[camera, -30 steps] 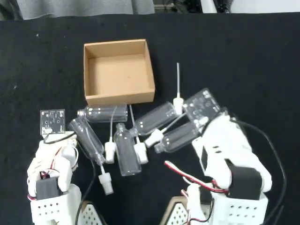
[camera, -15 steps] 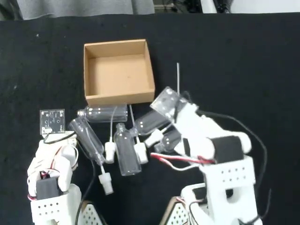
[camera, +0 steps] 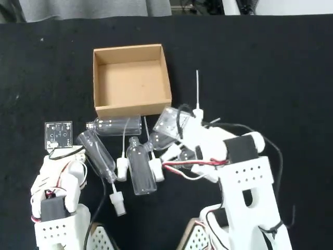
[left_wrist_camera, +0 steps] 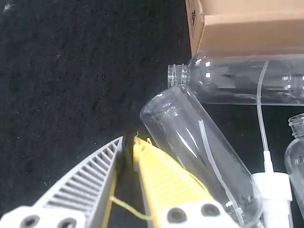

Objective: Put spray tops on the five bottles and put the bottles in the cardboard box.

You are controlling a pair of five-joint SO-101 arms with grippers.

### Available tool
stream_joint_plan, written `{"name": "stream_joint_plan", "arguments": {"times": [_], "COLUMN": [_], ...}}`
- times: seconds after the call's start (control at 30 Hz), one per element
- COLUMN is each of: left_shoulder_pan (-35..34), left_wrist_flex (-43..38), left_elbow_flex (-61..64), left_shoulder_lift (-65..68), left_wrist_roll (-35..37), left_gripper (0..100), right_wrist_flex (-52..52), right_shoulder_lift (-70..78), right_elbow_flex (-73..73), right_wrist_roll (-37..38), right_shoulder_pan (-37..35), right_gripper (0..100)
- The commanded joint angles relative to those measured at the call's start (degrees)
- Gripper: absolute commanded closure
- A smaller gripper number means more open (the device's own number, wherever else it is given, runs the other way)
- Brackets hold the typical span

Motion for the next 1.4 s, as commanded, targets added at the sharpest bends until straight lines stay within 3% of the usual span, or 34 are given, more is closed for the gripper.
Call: {"name": "stream_joint_plan", "arguments": {"times": [0.0, 0.23, 0.63, 1.37], "left_shoulder_pan": [-0.1, -0.1, 0.0, 0.4], "left_wrist_flex": [-1.4, -1.4, -1.4, -1.8], "left_elbow_flex": [-1.1, -1.1, -1.0, -0.1], "left_shoulder_lift": [-0.4, -0.4, -0.4, -0.4], "left_wrist_roll": [-0.4, -0.4, -0.4, -0.4], "left_gripper": [97, 97, 97, 97], "right_wrist_flex": [-4.3, -12.3, -16.5, -27.7], "right_shoulder_lift": [0.5, 0.5, 0.6, 5.4], "right_elbow_flex": [0.5, 8.0, 13.1, 21.1], "right_wrist_roll": [0.6, 1.0, 6.6, 8.1], "right_shoulder_pan": [-3.7, -4.6, -4.5, -4.4], "right_gripper": [75.0, 75.0, 75.0, 75.0]}}
